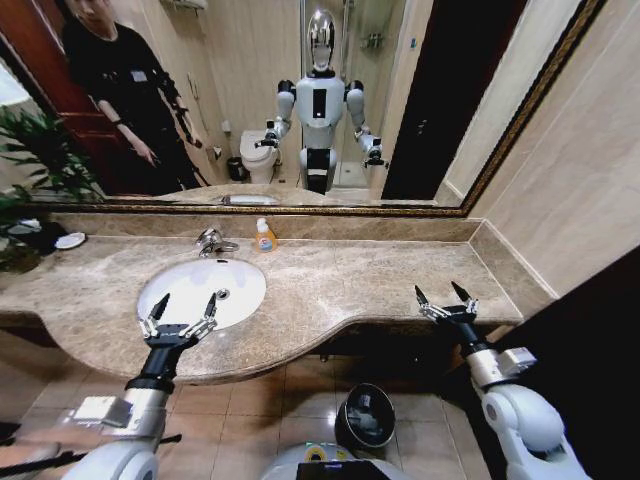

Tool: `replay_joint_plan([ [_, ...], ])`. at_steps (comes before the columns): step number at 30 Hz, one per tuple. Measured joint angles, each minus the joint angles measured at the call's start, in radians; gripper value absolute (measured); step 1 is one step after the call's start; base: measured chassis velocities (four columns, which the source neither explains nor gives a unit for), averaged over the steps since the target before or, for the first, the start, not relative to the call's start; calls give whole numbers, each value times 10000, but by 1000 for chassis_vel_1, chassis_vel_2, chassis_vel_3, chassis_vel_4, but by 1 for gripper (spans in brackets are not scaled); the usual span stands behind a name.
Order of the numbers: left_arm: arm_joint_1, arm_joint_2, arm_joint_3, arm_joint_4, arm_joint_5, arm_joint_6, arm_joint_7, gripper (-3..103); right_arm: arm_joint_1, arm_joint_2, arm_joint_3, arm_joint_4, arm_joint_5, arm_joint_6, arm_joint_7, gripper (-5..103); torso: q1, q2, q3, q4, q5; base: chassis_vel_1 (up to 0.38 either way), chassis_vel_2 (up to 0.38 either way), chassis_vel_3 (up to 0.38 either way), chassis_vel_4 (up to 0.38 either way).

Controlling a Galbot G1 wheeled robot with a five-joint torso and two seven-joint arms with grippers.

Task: Pick up the trash from the sink and place it in the trash bin.

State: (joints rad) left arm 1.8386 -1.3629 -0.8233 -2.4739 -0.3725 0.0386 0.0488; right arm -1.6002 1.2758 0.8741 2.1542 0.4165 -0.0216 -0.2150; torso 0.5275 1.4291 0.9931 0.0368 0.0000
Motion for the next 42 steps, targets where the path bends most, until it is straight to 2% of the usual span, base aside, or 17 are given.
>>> replay_joint_plan([
  [42,0,0,0,0,0,0,0,100,6,-2,0,-6,14,-5,1,100,0,0,0,0,0,0,0,0,0],
])
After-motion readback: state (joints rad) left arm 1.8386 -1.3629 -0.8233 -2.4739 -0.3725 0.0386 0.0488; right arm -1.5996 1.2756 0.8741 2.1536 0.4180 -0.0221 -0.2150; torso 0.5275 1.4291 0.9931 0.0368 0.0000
